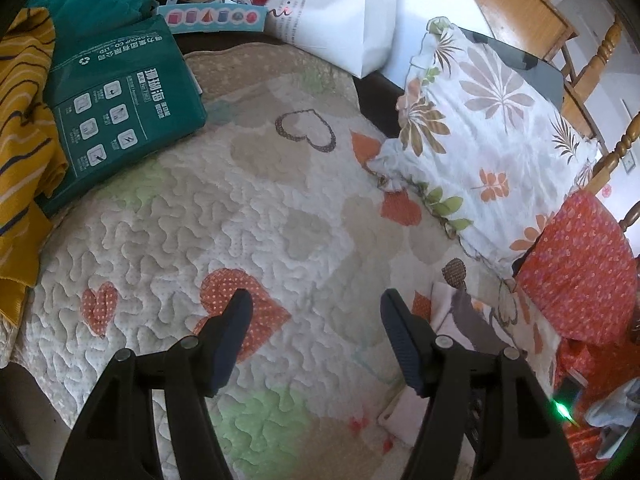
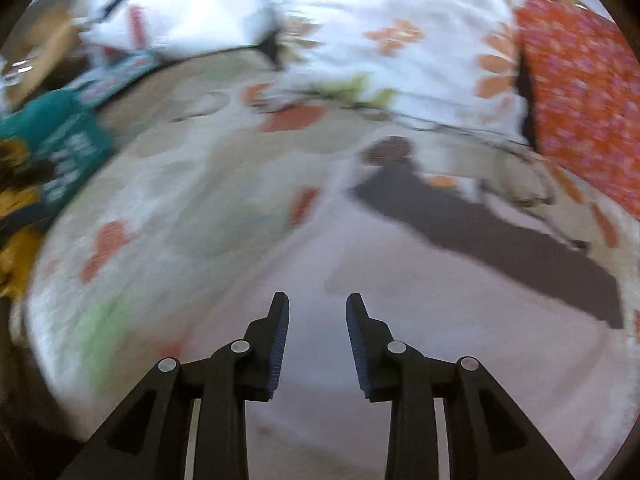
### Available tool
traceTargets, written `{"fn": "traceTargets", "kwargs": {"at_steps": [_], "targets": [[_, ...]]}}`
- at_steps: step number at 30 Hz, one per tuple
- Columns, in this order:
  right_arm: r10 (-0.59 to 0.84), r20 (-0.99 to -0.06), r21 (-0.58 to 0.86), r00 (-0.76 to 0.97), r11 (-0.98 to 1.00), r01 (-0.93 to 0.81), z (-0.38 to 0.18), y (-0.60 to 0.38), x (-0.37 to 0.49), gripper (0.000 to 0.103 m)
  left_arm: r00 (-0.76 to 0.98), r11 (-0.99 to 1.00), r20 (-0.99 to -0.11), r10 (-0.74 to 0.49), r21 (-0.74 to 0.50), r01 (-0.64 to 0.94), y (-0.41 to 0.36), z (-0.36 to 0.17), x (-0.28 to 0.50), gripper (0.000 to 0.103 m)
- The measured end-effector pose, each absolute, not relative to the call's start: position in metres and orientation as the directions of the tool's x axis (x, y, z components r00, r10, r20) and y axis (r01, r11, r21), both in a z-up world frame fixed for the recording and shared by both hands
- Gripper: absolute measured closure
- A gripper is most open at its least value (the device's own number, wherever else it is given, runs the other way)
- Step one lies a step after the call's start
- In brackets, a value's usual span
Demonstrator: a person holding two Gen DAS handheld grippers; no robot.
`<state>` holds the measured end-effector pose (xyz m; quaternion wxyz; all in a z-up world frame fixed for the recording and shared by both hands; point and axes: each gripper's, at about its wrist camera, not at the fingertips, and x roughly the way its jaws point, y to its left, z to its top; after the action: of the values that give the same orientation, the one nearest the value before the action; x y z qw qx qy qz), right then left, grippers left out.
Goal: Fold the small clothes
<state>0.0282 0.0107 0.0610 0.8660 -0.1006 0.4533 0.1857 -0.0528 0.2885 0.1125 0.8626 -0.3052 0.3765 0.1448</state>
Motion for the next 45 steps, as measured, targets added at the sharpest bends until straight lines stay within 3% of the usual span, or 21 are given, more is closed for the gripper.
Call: {"fn": "traceTargets", "kwargs": {"at_steps": [4,5,8,11,14,20,27,33,39,40,42,45], "targets": [[0.112,-0.849,-0.124,0.516,0.907,-0.402,0.036,0.035,0.055,0.067,0.674,0.775,-0.738,0.042,-0.402,-0.488,0.287,0.114,-0.053,0.037],[0.106,-0.856,-0.138,0.506,0.896,-0.422,0.029,0.047,0.056,0.056,0.673,0.777,-0.738,0.047,-0.396,-0.489,0.287,0.115,-0.053,0.037],[0.144,-0.863,-0.121,0.484,0.871,-0.476,0.023,0.075,0.053,0.04,0.668,0.778,-0.742,0.051,-0.39,-0.493,0.289,0.115,-0.054,0.035],[0.254,-0.875,-0.005,0.412,0.846,-0.532,0.03,0.085,0.046,0.041,0.664,0.771,-0.746,0.053,-0.392,-0.502,0.293,0.113,-0.056,0.034],[0.3,-0.858,0.023,0.416,0.833,-0.553,0.043,0.084,0.024,0.042,0.664,0.763,-0.746,0.05,-0.4,-0.508,0.297,0.113,-0.059,0.034],[0.27,-0.826,-0.13,0.495,0.763,-0.633,0.056,0.059,-0.041,0.041,0.665,0.755,-0.745,0.045,-0.411,-0.511,0.299,0.113,-0.061,0.031],[0.149,-0.802,-0.341,0.578,0.68,-0.649,0.023,0.066,-0.081,0.042,0.655,0.761,-0.754,0.037,-0.404,-0.508,0.29,0.111,-0.059,0.03],[0.006,-0.684,-0.554,0.729,0.646,-0.525,0.001,0.113,-0.061,0.051,0.659,0.752,-0.751,0.038,-0.413,-0.514,0.292,0.111,-0.06,0.03],[-0.145,-0.679,-0.571,0.72,0.721,-0.394,-0.004,0.144,0.003,0.053,0.665,0.724,-0.746,0.047,-0.433,-0.537,0.305,0.111,-0.063,0.03],[-0.152,-0.686,-0.556,0.711,0.74,-0.378,-0.003,0.144,0.011,0.057,0.665,0.721,-0.746,0.043,-0.437,-0.537,0.305,0.11,-0.063,0.03],[-0.137,-0.744,-0.47,0.653,0.803,-0.366,-0.001,0.138,0.027,0.085,0.664,0.719,-0.747,0.034,-0.443,-0.536,0.307,0.11,-0.063,0.03],[-0.095,-0.776,-0.398,0.624,0.841,-0.368,0.005,0.128,0.033,0.097,0.662,0.724,-0.749,0.032,-0.439,-0.532,0.304,0.11,-0.061,0.03]]}}
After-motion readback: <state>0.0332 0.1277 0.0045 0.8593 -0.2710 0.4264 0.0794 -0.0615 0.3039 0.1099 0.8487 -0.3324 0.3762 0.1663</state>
